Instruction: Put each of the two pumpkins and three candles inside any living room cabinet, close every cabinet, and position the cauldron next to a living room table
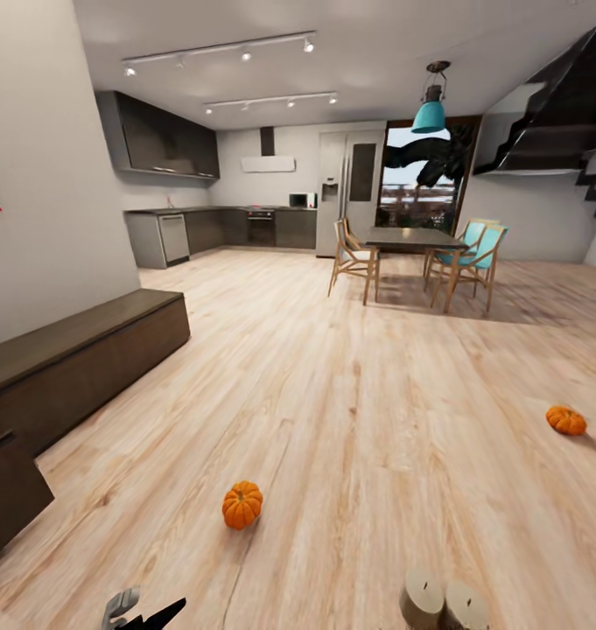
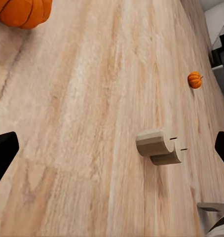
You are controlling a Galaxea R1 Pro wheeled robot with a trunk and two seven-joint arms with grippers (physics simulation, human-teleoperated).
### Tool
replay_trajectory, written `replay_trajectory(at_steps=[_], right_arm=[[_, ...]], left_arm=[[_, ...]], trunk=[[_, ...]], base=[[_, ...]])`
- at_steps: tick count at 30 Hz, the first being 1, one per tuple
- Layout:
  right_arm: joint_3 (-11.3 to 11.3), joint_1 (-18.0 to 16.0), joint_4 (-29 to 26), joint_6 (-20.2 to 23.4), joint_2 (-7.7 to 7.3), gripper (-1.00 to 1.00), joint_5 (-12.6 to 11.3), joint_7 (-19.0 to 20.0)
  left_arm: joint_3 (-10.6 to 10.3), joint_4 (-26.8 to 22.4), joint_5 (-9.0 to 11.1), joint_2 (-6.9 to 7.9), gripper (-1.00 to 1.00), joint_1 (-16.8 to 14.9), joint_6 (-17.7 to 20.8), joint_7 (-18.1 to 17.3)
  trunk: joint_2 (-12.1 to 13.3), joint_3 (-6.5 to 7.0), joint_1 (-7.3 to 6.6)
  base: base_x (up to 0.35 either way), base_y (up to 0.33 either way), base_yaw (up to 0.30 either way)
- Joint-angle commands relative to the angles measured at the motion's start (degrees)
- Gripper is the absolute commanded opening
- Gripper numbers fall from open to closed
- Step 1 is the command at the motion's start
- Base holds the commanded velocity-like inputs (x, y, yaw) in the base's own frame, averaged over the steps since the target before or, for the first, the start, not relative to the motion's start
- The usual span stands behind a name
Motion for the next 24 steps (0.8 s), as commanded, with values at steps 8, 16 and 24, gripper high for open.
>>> replay_trajectory(at_steps=[8,16,24], right_arm=[[0.5,-0.2,0.0,0.6,-0.02,1.0,-0.6,0.0],[0.6,-0.2,0.0,0.6,-0.02,1.0,-0.4,-0.2],[0.7,-0.2,0.0,0.6,-0.02,1.0,-0.4,-0.3]], left_arm=[[0.1,0.0,0.2,0.01,1.0,0.0,0.5,-0.1],[0.1,0.0,0.2,-0.06,1.0,0.0,0.6,-0.2],[0.1,0.0,0.2,0.01,1.0,0.0,0.8,-0.8]], trunk=[[0.0,0.42,-0.01],[0.0,0.94,-0.01],[-0.1,1.01,0.04]], base=[[0.065,-0.265,-0.242],[0.157,-0.2,-0.228],[0.014,-0.015,-0.223]])
